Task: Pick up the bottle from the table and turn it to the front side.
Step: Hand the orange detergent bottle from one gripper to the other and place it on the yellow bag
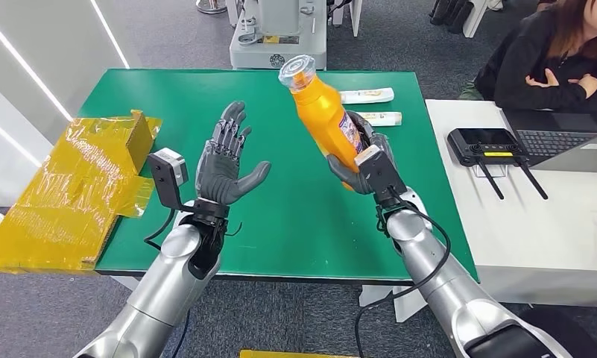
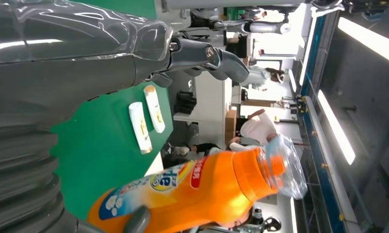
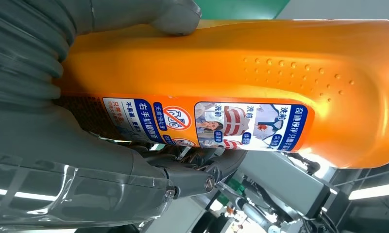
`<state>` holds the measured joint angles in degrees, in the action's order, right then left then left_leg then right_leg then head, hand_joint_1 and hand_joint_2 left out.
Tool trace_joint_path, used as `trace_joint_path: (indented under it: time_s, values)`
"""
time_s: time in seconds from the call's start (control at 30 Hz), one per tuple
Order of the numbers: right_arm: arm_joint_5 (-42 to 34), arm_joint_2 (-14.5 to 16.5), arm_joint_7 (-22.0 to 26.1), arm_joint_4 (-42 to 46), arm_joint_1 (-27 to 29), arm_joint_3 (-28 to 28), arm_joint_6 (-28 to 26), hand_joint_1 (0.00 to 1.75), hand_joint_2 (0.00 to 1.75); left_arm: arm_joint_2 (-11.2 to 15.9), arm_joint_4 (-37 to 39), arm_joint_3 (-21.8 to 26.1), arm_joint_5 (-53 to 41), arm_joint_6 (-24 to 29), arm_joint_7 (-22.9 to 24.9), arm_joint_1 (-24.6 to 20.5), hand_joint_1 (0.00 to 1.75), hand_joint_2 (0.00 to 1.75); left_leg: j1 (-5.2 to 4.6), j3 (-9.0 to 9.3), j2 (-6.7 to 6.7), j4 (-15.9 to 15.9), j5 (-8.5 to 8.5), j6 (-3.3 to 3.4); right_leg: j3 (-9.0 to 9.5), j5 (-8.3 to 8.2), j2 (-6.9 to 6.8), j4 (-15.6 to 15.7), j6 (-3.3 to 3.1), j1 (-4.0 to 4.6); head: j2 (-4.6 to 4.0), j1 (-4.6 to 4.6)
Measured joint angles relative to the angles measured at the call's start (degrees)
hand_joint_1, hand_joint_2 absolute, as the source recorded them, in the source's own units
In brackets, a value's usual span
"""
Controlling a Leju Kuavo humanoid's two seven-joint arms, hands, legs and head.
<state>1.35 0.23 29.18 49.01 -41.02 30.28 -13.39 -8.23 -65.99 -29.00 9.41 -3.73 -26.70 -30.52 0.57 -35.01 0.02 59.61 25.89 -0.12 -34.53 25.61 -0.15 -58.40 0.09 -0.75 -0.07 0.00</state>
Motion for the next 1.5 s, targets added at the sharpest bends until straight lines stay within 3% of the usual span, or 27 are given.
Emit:
trace_joint_path:
  time_s: [0.37,1.0,1.5]
  values:
    - [7.93,2.54,-1.25,-1.83,-0.24,5.32,-1.05,1.75,1.75,-0.67,-0.85,-0.85,0.15,0.52,1.79,-0.21,0.00,1.75,0.02,0.00,0.01,-0.02,0.00,0.00,-0.03,0.00,0.03,-0.02,0.00,0.01,0.00,0.01]
    - [17.23,3.38,-0.91,4.69,2.66,6.64,-7.28,1.75,1.75,-1.93,-1.13,-1.83,5.48,-1.84,4.45,-1.20,0.00,1.75,0.01,-0.02,0.01,-0.01,0.00,0.00,-0.06,0.00,0.04,-0.01,0.00,0.01,0.00,0.00]
    - [18.07,3.70,-2.61,8.45,5.12,6.75,-6.76,1.75,1.75,-2.29,-1.03,-2.61,6.97,0.46,4.63,-1.78,0.00,1.75,0.01,-0.03,0.01,-0.01,0.00,0.00,-0.05,0.00,0.03,-0.01,0.00,0.01,0.00,0.00]
